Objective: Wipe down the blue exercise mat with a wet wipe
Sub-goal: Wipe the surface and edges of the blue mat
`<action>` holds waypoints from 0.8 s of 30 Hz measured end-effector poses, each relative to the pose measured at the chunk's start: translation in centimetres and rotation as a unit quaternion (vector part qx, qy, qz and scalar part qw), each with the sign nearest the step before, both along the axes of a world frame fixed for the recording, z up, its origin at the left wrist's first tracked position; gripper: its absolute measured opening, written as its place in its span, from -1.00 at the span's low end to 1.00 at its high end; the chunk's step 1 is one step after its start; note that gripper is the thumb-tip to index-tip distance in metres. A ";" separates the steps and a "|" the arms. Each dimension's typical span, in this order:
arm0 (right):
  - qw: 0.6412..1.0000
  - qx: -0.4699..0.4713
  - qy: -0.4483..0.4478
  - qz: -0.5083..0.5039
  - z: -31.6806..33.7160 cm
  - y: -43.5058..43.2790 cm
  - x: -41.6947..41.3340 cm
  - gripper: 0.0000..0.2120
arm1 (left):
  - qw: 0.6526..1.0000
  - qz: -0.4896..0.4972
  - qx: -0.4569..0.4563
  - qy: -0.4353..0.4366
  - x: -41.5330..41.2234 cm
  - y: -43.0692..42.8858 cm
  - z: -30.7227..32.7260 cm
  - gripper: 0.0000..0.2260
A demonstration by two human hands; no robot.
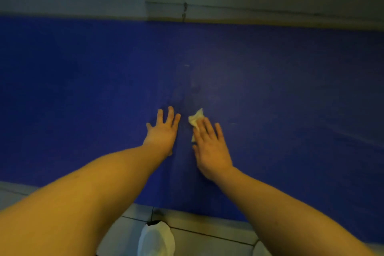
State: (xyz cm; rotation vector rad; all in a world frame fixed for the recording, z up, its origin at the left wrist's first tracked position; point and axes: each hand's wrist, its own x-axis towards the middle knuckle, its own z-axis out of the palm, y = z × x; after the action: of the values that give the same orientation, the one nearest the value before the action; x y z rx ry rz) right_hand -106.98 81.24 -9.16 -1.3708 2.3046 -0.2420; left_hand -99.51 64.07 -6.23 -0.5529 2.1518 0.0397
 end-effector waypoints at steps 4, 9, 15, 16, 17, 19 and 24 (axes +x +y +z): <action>0.960 -0.130 -0.185 -0.163 2.2 -0.1 1.3 -0.49 | 1.000 0.011 0.007 0.008 0.1 -0.1 0.2 0.18; 0.835 -0.171 -0.330 -0.407 4.7 2.6 0.3 -0.75 | 1.000 0.022 0.016 0.004 -0.3 -0.6 0.2 0.17; 0.795 -0.050 -0.366 -0.481 8.7 6.0 -0.8 -0.92 | 0.999 0.028 0.023 -0.033 -1.0 -0.1 2.2 0.15; 0.794 -0.039 -0.364 -0.486 9.4 6.1 -1.0 -0.91 | 0.999 0.031 0.022 -0.035 -1.4 0.3 3.0 0.08; 0.796 -0.029 -0.360 -0.486 10.3 6.0 -1.0 -0.87 | 0.999 0.036 0.022 -0.024 -1.8 0.9 4.0 -0.03; 0.789 -0.023 -0.359 -0.498 12.5 5.3 -1.0 -0.83 | 0.995 0.065 0.050 0.050 -2.9 2.3 6.3 -0.24; 0.755 -0.017 -0.396 -0.523 18.7 2.6 -0.4 -0.94 | 0.815 0.434 0.338 0.180 -4.7 6.4 13.7 -0.64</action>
State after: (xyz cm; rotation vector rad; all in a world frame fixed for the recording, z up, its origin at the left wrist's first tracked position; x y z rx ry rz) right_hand -107.38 83.87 9.58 0.2299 1.9810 -0.9745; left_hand -104.19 70.47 7.42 -1.0913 1.8421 1.4505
